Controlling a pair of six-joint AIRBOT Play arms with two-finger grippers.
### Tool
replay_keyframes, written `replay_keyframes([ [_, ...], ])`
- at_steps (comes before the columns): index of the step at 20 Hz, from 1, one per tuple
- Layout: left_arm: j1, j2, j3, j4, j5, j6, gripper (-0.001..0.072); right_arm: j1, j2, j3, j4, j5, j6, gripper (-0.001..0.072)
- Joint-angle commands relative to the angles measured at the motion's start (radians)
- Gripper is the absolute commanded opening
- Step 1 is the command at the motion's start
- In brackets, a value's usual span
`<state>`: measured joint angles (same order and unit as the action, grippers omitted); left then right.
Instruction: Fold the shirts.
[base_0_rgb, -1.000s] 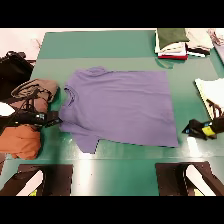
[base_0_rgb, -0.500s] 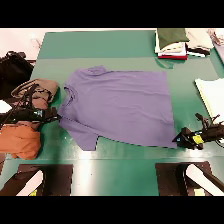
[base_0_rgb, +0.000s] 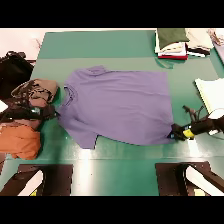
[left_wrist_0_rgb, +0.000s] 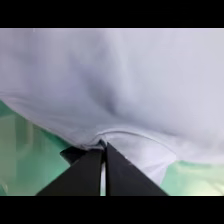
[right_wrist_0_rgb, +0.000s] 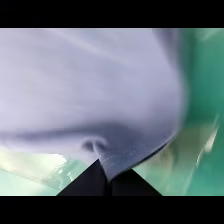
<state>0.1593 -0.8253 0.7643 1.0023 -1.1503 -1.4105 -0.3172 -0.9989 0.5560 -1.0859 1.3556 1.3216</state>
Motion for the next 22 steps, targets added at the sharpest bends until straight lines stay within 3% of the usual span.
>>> replay_keyframes([
  [1, 0.001, 0.064, 0.185, -0.001, -0.042, -0.032, 0.0022, 0.081, 0.164, 0.221, 0.014, 0.049, 0.022, 0.0014],
  [8, 0.001, 0.121, 1.024, -0.001, 0.016, -0.059, 0.0021, -0.004, 0.34, 1.02, 0.01, -0.044, 0.069, 0.0013],
  [11, 0.001, 0.121, 1.226, 0.0, 0.108, -0.064, 0.002, -0.129, 0.284, 1.307, 0.015, 0.042, 0.069, 0.0013],
  [14, 0.001, 0.117, 1.285, 0.018, 0.151, -0.082, 0.002, -0.203, 0.187, 1.522, 0.014, 0.132, 0.088, 0.0012],
  [17, 0.001, 0.058, 1.27, 0.013, 0.064, -0.083, 0.002, -0.198, 0.107, 1.549, 0.023, 0.179, 0.111, 0.0011],
  [22, 0.0, -0.185, 1.114, -0.036, -0.127, -0.087, 0.0021, -0.027, -0.02, 1.252, -0.045, 0.199, 0.112, 0.0011],
])
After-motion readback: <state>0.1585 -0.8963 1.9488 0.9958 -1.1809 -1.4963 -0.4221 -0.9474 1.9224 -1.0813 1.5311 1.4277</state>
